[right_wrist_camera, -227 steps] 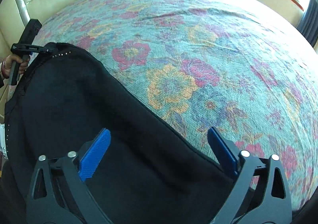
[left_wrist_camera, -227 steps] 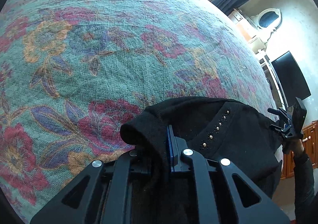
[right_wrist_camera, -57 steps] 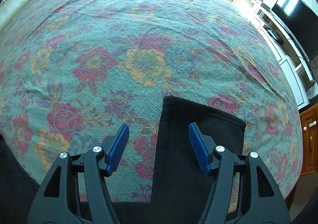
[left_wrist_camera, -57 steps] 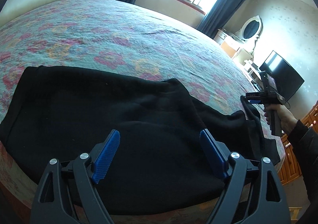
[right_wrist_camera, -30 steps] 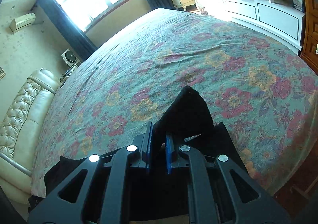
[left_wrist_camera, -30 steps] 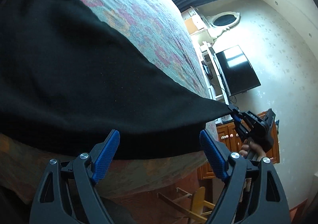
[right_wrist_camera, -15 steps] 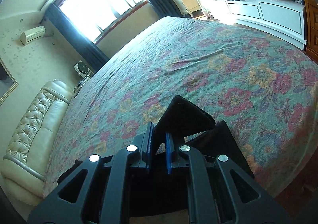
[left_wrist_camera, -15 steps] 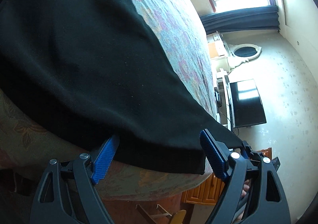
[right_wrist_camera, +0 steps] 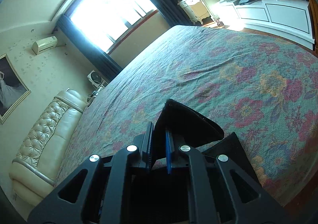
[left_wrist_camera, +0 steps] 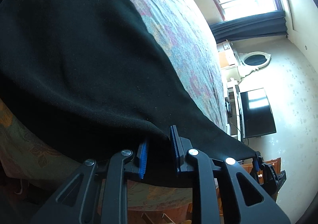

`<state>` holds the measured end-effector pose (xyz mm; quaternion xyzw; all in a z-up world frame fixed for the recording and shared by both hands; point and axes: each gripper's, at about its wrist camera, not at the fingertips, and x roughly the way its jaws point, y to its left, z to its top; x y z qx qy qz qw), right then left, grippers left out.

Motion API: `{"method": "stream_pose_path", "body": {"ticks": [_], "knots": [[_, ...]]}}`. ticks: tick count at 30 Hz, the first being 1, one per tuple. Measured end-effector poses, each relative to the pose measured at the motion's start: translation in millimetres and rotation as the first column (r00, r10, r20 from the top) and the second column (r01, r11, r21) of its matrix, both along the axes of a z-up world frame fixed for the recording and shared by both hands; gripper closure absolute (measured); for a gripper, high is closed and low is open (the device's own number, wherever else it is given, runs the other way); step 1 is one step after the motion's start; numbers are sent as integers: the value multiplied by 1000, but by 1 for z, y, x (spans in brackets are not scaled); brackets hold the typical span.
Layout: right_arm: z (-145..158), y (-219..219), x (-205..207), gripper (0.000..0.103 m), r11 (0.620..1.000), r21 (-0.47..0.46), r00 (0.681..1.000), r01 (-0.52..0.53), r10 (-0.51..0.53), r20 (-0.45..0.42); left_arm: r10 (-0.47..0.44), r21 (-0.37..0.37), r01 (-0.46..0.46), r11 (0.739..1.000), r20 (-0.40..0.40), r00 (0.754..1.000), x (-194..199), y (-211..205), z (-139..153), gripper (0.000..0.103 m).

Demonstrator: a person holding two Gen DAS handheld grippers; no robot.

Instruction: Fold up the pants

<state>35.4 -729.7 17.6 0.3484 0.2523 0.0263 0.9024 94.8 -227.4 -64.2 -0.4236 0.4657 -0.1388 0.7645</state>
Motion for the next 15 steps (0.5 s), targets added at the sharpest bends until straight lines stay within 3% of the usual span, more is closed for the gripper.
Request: {"method": "stream_pose_path", "body": {"ticks": [2,4,6,9,15], "knots": [[-5,1,-16,92,999,-44,1000,10,-9,6,-29,51,28,998,27,999,-6,-2,2,81],[-28,-6,-32,92,998,-52,997,30,-33,-65,-61,65,61,996,-7,998,-9,-7,-7,81],[-64,-17,-48,92,999,-8,986,48,-49,-159,-84,73,88,993,-59,995,-15,-10,-22,81],[-111,-31,-70,92,993,66,962,100,-80,-260,-104,122,106,987,-24,994,-20,-14,-18,81],[-134,-46,-89,92,972,135,951,191,-149,-271,-113,133,113,985,-6,994,-24,-13,-5,81]]}}
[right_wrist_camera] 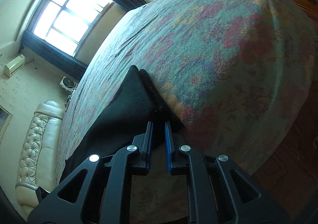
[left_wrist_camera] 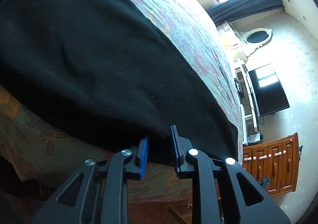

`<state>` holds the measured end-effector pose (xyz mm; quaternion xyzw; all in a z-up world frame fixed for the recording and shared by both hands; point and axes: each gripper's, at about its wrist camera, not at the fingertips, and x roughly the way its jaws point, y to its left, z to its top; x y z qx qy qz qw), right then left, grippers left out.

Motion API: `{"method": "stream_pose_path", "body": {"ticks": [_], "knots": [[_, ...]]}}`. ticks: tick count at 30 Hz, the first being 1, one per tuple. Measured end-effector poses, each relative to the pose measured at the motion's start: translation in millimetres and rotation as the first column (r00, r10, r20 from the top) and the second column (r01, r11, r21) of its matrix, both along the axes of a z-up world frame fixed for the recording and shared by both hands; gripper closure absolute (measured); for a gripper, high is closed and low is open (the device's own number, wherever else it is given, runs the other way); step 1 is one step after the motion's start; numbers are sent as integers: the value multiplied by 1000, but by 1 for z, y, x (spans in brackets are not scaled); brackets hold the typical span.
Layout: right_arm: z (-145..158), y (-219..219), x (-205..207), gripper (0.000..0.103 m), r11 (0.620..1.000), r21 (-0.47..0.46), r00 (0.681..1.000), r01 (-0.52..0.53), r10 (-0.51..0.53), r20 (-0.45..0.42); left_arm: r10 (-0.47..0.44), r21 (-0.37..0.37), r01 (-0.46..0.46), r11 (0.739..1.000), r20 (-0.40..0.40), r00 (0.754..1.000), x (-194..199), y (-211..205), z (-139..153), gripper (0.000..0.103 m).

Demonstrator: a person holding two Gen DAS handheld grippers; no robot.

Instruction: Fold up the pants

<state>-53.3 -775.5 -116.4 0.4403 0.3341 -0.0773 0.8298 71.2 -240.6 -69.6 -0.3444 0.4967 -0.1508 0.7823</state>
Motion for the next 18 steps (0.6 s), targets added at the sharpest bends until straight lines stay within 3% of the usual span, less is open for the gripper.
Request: {"method": "stream_pose_path", "body": {"ticks": [2,5,6,11,15,16,17,18], "knots": [[2,-2,-6,88,999,40,1000,25,-26,16,-7,-4,7,1000,11,1000,-1,2,0,81],[-1,9,-14,54,974,227,994,5,-30,108,-7,-31,7,999,-12,1000,9,3,-5,81],[-3,18,-13,53,965,262,993,-19,-13,118,3,-48,-4,999,-25,1000,11,6,-9,81],[-20,64,15,53,920,370,988,-125,82,131,16,-79,-18,997,-35,999,14,16,-13,77],[-31,79,30,53,915,391,993,-103,71,97,4,-147,-9,989,-31,1000,17,16,-13,51],[-31,80,31,54,917,386,993,-99,66,98,4,-151,-9,988,-29,1000,18,16,-12,50],[-30,81,32,60,924,373,994,-89,58,93,8,-156,-13,988,-29,1000,18,16,-12,50],[-28,84,33,75,931,357,994,-82,53,91,15,-165,-19,986,-30,999,18,17,-13,52]]}}
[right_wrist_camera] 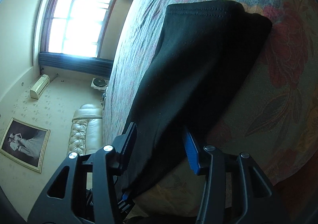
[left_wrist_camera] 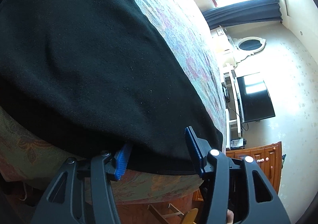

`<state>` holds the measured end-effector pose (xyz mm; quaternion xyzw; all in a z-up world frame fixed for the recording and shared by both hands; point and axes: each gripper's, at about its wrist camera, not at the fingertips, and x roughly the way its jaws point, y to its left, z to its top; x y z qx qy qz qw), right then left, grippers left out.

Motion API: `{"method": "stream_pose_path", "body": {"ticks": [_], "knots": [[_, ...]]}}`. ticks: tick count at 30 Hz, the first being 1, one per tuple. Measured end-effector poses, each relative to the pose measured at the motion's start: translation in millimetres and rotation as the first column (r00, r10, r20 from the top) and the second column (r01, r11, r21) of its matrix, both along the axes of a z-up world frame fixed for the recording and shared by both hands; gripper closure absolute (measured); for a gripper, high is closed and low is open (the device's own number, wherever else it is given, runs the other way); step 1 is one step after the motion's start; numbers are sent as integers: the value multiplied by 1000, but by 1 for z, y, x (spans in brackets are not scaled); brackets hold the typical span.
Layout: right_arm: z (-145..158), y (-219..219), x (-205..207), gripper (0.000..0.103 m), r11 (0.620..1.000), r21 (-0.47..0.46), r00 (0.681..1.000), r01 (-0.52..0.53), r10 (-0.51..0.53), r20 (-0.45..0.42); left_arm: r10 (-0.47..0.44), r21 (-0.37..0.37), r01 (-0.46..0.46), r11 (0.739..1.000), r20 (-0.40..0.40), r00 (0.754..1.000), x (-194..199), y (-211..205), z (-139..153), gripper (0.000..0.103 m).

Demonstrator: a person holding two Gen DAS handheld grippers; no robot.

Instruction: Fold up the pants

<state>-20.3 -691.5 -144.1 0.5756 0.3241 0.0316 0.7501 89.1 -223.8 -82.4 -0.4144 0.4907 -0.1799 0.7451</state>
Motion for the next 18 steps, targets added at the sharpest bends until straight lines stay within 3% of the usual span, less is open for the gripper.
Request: {"method": "stream_pose_path", "body": {"ticks": [1,2,3,5,12,18], "knots": [[1,2,2,86,1000,-19,1000,-7,7,3,7,3,-6,1000,-4,1000,0,0,-1,57],[1,5,4,96,999,-36,1000,-18,18,0,6,23,-5,1000,-16,1000,0,1,-3,77],[0,7,6,96,999,-46,1000,-23,23,-10,4,47,-2,999,-35,999,0,2,-6,93],[-2,8,5,96,999,-42,1000,-17,17,-8,14,18,-13,1000,-45,999,-2,8,-10,95],[4,5,-17,97,997,-80,1000,-10,11,8,-15,62,15,998,4,1000,-15,2,8,96],[-18,-1,-26,97,999,-49,1000,22,-22,-9,-44,81,44,996,-9,999,-17,-2,0,95]]}}
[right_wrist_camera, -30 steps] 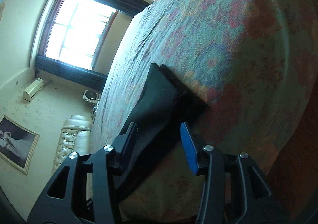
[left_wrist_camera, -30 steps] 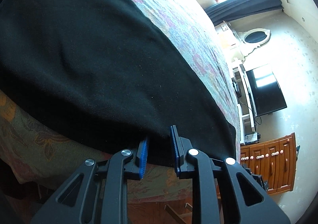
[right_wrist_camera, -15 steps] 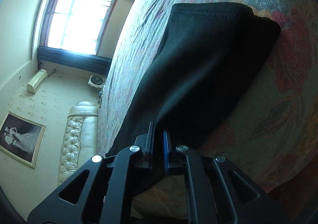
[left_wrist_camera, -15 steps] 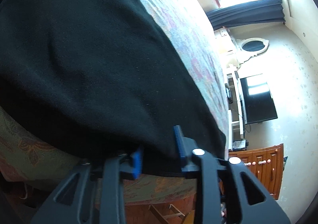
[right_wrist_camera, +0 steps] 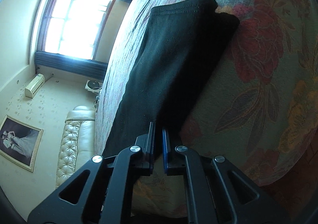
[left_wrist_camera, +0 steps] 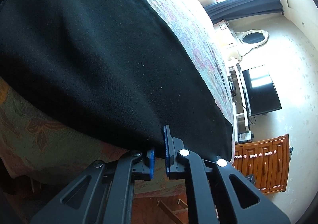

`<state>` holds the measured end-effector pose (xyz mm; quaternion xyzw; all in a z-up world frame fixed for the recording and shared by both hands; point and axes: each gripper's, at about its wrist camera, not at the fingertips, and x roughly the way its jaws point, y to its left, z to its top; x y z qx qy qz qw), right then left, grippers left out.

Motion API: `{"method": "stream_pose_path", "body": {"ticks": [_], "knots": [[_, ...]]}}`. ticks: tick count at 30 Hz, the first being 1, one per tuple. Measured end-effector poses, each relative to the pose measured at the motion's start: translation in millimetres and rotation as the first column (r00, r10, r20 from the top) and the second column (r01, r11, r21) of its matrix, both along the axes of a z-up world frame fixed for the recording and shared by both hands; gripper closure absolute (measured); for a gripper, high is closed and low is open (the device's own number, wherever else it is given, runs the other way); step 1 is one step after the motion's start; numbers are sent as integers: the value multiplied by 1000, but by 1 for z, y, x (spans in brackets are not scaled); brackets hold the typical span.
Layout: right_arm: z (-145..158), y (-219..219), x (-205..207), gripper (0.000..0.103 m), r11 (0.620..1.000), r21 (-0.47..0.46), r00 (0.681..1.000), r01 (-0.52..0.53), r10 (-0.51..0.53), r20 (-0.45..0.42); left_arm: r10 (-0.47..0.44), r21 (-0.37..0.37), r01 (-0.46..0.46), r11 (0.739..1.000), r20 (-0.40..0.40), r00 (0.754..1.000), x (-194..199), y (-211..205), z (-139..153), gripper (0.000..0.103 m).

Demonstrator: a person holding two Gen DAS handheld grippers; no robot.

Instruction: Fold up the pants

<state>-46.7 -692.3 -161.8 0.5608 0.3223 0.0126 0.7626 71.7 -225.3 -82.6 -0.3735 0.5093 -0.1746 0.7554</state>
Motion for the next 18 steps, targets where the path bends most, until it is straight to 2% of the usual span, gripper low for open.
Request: {"method": "stream_pose_path", "body": {"ticks": [6,7,8,9,12,14,18], "knots": [[3,-2,-6,94,1000,13,1000,-3,3,6,-10,-15,10,1000,-55,998,-10,11,10,86],[3,-2,-8,93,1000,16,1000,-6,6,6,-1,-13,0,1000,-53,999,-14,16,13,82],[4,-4,-10,91,1000,23,1000,-5,5,7,20,-17,-20,1000,-48,999,-18,23,15,73],[5,-4,-11,87,1000,27,1000,-4,3,10,46,-17,-47,999,-42,998,-22,32,16,71],[7,-1,-12,76,1000,26,1000,-9,9,14,131,1,-131,991,-23,991,-26,61,16,71],[6,-1,-10,76,999,35,1000,-18,17,14,177,2,-177,984,-29,984,-24,77,11,71],[5,11,-4,76,997,65,999,-33,32,14,232,-47,-233,971,-33,972,-24,91,8,71]]}}
